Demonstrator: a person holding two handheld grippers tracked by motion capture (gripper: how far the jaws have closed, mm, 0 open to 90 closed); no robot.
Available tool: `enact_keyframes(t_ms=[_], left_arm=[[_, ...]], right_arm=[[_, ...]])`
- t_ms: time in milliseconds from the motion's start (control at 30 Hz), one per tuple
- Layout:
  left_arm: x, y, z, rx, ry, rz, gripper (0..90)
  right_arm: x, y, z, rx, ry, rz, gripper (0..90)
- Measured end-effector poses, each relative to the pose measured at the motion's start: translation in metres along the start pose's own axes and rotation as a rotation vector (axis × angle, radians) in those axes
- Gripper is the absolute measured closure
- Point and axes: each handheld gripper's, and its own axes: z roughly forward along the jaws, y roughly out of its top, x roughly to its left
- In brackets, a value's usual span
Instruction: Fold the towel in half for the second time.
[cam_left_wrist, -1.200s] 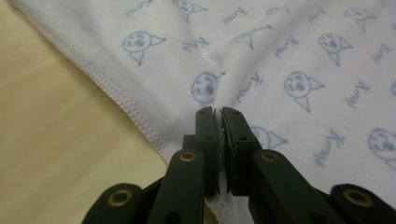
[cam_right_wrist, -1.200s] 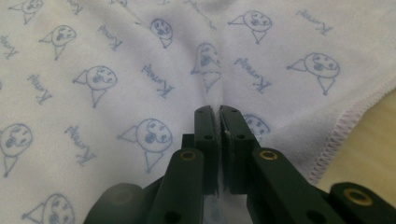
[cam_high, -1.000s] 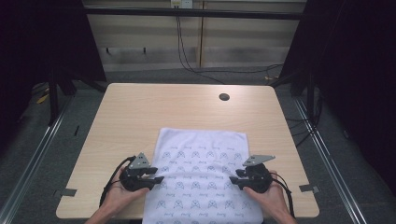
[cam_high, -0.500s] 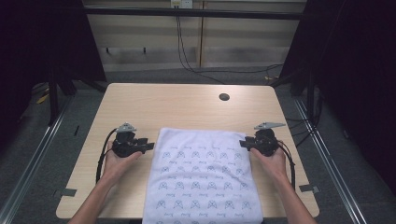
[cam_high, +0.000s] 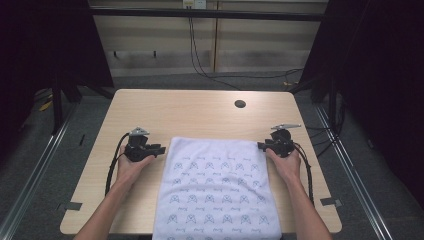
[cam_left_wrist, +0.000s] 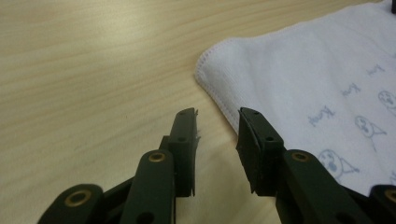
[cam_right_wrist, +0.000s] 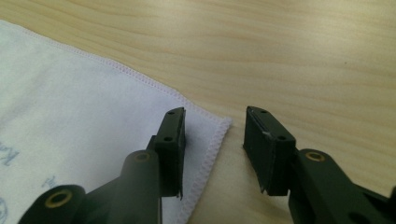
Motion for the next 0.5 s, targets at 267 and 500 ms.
enact_keyframes(t_ms=[267,500], left_arm=[[-0.001,0.012,0.020,-0.003,-0.025,-0.001,61.9],[0.000,0.013,0.034,-0.029,-0.053,-0.059,61.5]], right_arm=[[0.008,0.001,0.001,0.007,0.037,-0.020,87.5],[0.006,0.003,-0.005,-0.014,0.052,-0.013,87.6]])
